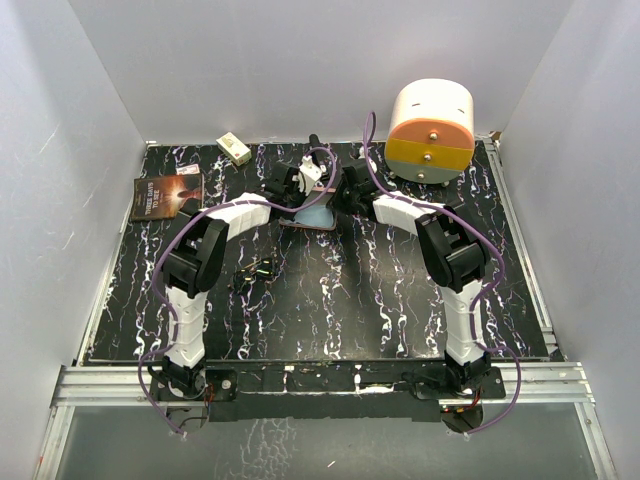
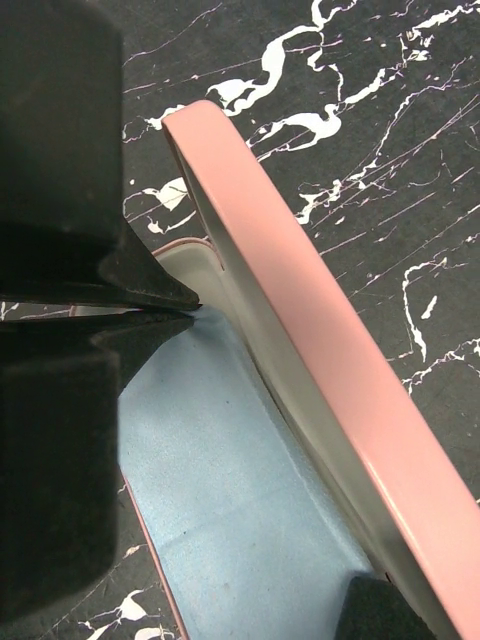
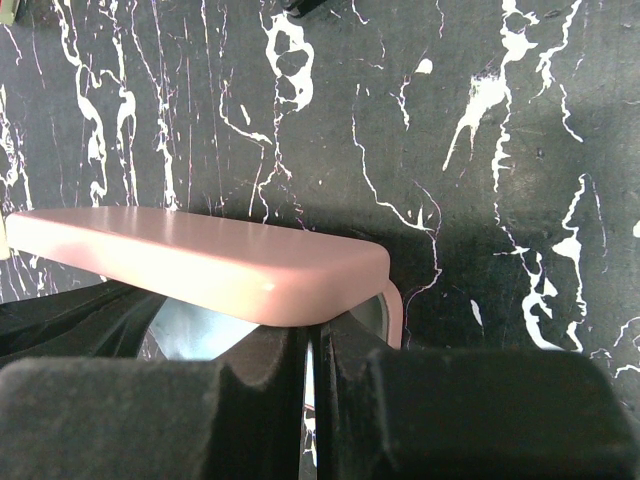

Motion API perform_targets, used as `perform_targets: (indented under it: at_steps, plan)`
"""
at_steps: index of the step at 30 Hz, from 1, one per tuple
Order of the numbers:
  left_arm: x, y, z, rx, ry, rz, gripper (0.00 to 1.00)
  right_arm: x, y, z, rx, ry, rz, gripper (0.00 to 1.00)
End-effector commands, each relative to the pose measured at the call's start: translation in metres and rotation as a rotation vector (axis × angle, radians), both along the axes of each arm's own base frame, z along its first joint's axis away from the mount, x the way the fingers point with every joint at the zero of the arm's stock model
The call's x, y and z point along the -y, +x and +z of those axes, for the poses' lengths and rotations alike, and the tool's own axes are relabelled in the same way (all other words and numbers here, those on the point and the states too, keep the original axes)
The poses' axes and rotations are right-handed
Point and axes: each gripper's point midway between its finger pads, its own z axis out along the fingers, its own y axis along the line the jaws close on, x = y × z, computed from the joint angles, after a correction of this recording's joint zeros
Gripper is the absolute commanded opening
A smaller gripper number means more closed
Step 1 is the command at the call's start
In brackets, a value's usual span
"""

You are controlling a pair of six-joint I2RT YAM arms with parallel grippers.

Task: Organize the sunglasses
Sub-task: Place the glasses cleaning cloth in the sunglasses case.

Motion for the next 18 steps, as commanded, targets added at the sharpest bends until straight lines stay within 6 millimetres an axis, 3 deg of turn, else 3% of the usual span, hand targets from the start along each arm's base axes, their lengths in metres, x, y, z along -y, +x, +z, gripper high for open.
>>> perform_targets:
  at_steps: [1,18]
  plan:
    - [0.0,0.0092,0.0318,0.068,-0.024,0.002,0.0,0.0009,0.0171,0.028,0.107,0.013,-0.025,0.08]
    - [-0.0007,0.0055,0.0298,0.063,-0.023,-0.011,0.02,0.0013,0.017,0.0237,0.102,0.007,-0.025,0.08]
